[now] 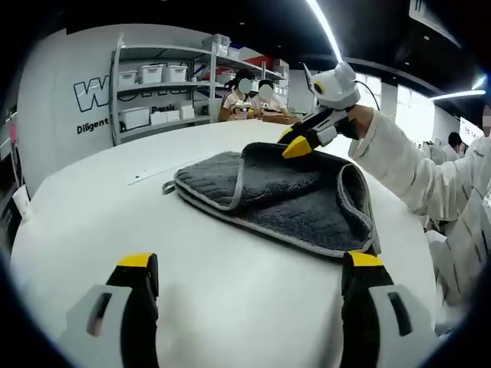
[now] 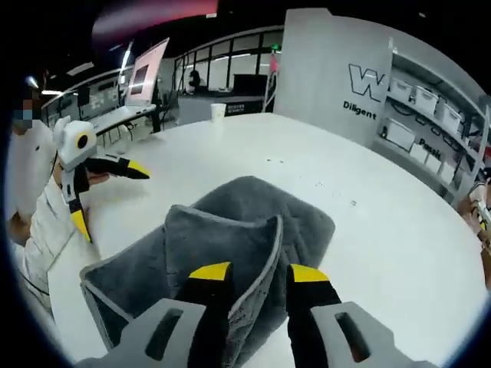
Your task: Open the folded towel by lifting each exposed corner and separating the folded layers until the towel lies flat within the target outline without major curled edges
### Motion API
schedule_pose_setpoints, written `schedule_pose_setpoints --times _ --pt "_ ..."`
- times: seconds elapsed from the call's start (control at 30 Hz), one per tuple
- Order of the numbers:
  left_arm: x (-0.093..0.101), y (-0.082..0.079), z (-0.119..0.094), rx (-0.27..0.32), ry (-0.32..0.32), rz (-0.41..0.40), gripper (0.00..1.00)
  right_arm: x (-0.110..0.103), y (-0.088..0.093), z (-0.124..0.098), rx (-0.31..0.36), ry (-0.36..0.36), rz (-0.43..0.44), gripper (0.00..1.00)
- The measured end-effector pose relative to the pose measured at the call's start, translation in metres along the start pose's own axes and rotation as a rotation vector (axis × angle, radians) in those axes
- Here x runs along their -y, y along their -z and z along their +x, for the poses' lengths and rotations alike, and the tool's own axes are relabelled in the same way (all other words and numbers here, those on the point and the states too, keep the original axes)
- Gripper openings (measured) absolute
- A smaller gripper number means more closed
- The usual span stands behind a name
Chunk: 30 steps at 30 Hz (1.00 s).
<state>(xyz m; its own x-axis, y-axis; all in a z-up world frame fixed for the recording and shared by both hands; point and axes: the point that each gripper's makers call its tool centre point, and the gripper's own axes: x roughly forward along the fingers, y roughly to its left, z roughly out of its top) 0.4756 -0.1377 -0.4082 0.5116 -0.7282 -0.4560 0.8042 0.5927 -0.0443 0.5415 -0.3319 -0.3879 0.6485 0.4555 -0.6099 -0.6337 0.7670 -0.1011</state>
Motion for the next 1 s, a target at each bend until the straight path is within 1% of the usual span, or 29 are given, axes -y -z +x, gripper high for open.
schedule_pose_setpoints --times 0.03,0.07,0.13,0.2,0.33,0.4,0.5,0.63,0.73,0.83,0.9,1.0 --pt "0.0 0.0 0.0 -0.001 -0.001 0.0 0.98 0.0 0.0 0.0 0.0 0.0 -0.002 0.04" --pt "0.0 0.001 0.0 -0.006 -0.004 0.005 0.98 -0.001 0.0 0.0 0.012 -0.016 -0.036 0.0" --pt "-0.001 0.001 0.0 -0.006 -0.005 0.005 0.98 -0.004 0.0 -0.001 0.016 -0.02 -0.021 0.0" --pt "-0.001 0.001 0.0 -0.003 -0.004 -0.002 0.98 -0.011 0.0 -0.005 0.022 -0.043 -0.041 0.0" --pt "-0.002 0.001 0.0 -0.008 -0.006 0.001 0.98 -0.024 -0.007 -0.018 0.073 -0.084 -0.03 0.0" --pt "-0.002 0.001 0.0 -0.008 -0.005 0.001 0.98 -0.03 -0.008 -0.022 0.083 -0.092 -0.039 0.0" --pt "-0.001 0.002 0.0 -0.015 -0.004 0.008 0.98 -0.051 -0.006 -0.032 0.087 -0.155 -0.068 0.0" --pt "0.0 0.003 0.0 -0.017 -0.008 0.011 0.98 -0.074 -0.001 -0.042 0.073 -0.221 -0.109 0.0" --pt "0.0 0.003 0.0 -0.016 -0.008 0.008 0.98 -0.09 0.006 -0.05 0.058 -0.254 -0.153 0.0" --pt "-0.001 0.004 0.0 -0.021 -0.011 0.008 0.98 -0.103 0.009 -0.057 0.065 -0.285 -0.163 0.0" --pt "0.0 0.004 0.0 -0.019 -0.004 0.011 0.98 -0.11 0.009 -0.061 0.076 -0.309 -0.153 0.0" --pt "-0.001 0.005 0.0 -0.024 -0.009 0.011 0.98 -0.118 0.012 -0.066 0.082 -0.314 -0.163 0.0"
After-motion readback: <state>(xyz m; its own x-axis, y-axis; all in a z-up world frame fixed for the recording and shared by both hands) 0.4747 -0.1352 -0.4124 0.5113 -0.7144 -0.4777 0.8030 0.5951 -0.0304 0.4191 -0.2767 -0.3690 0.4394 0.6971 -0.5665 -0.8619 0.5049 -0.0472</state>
